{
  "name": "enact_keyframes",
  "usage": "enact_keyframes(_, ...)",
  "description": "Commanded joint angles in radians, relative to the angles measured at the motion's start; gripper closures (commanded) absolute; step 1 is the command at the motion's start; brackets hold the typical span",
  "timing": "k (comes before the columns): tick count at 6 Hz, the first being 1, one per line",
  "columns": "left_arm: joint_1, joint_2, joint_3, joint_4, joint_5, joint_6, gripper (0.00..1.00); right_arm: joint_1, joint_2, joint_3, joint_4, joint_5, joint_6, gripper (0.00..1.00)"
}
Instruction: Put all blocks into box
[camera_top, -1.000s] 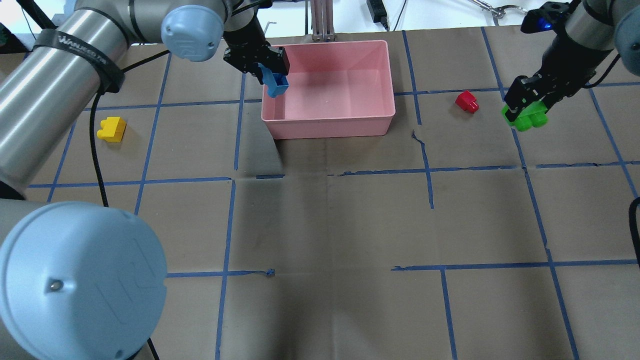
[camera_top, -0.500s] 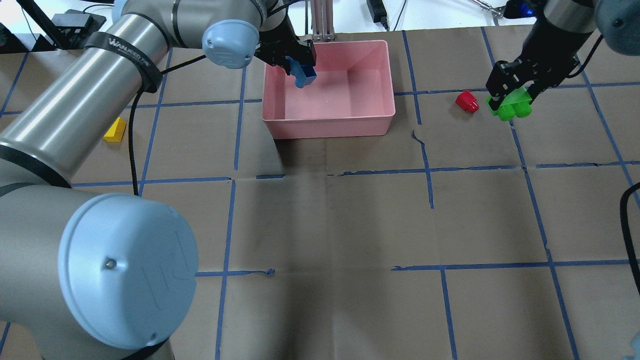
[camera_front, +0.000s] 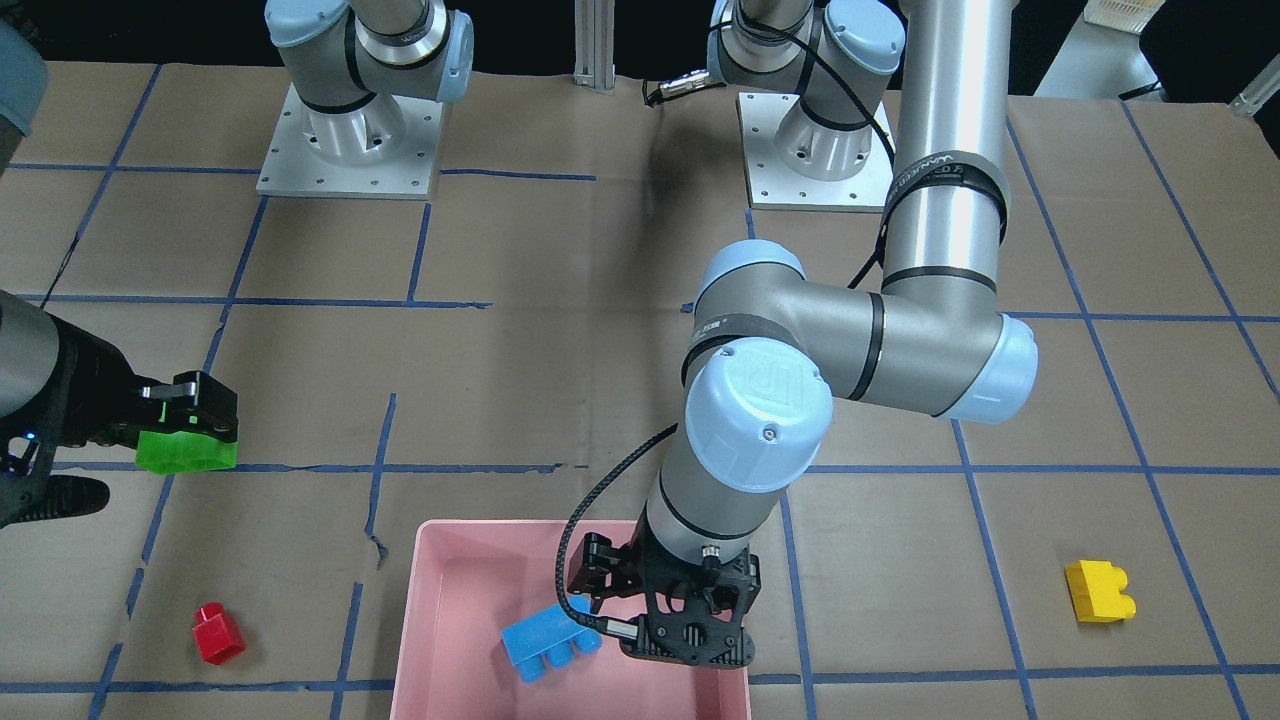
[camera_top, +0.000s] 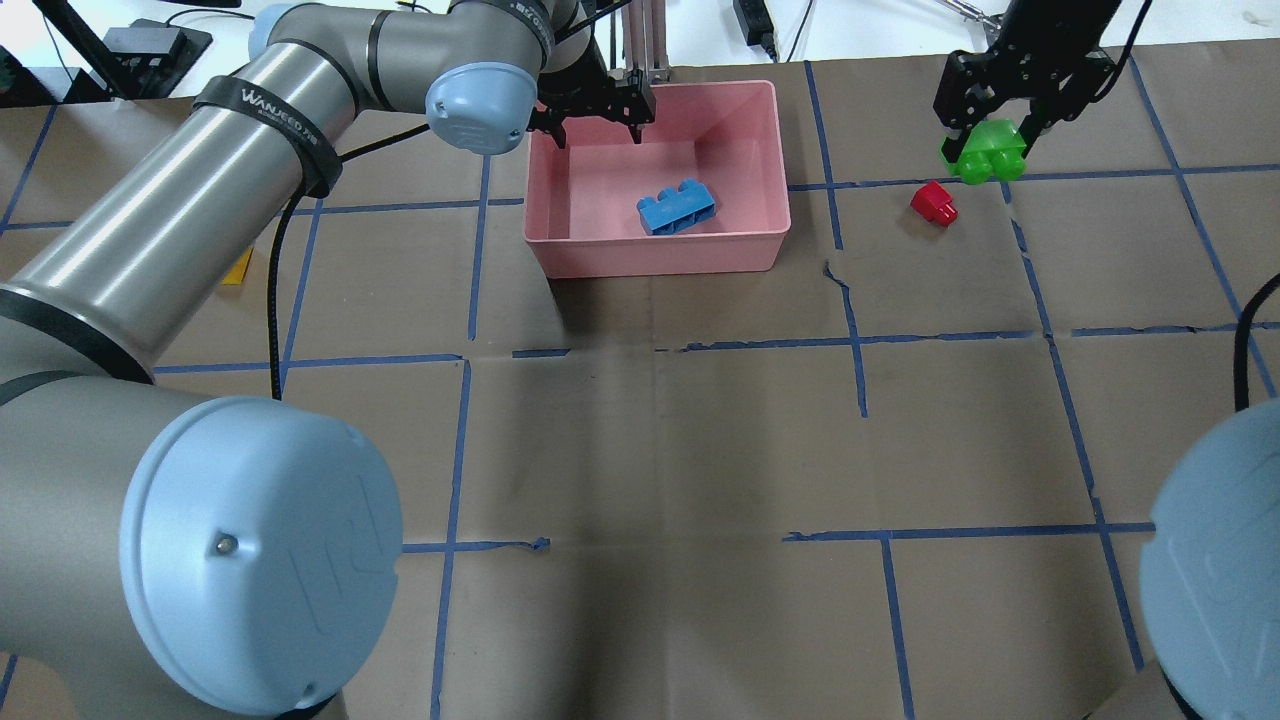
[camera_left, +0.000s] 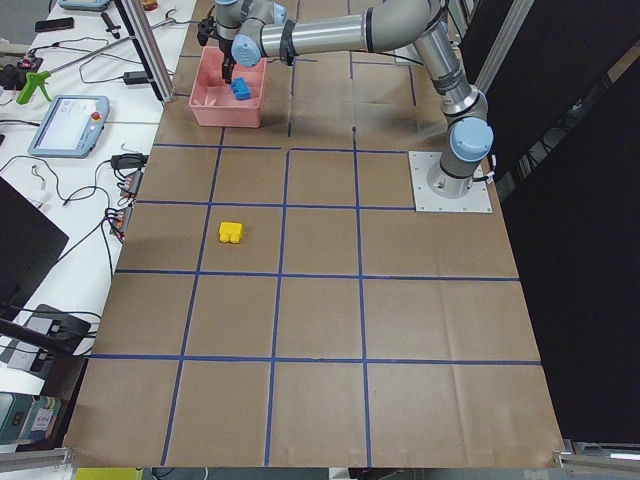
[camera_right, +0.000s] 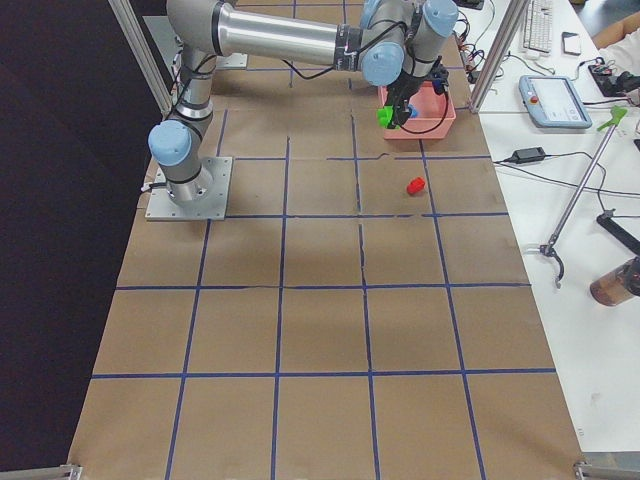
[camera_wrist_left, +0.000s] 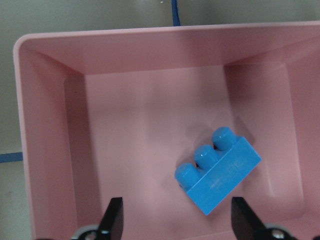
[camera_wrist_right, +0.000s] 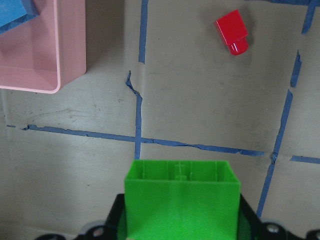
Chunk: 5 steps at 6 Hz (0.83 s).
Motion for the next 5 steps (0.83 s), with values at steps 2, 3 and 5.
enact_keyframes(2,0.196,0.159,-0.114,-0.047,0.003,0.004,0.00,0.153,0.133,-0.157,-0.005,0.045,0.249,0.60)
enact_keyframes(3,0.255,0.231,-0.165,-0.119,0.007,0.002,0.00,0.239,0.218,-0.236,-0.026,0.066,0.369,0.60)
enact_keyframes(5,0.442,0.299,-0.243,-0.203,0.007,0.054,0.00,0.325,0.341,-0.266,-0.188,0.066,0.485,0.60)
